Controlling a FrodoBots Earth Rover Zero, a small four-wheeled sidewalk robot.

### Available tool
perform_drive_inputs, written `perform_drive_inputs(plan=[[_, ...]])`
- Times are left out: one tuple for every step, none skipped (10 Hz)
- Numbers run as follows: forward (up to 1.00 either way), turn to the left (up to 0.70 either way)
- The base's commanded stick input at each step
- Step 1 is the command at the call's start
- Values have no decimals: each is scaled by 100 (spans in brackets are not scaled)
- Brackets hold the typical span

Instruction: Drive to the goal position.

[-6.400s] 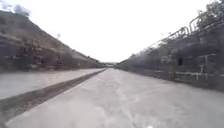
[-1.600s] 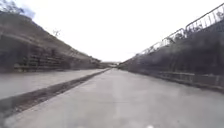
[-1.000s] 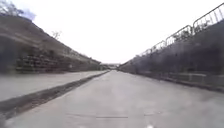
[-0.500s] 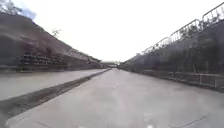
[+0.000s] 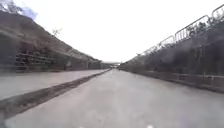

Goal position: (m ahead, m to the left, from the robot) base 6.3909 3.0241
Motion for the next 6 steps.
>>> perform_drive_inputs(plan=[[70,0],[70,0],[70,0],[70,0],[70,0],[70,0]])
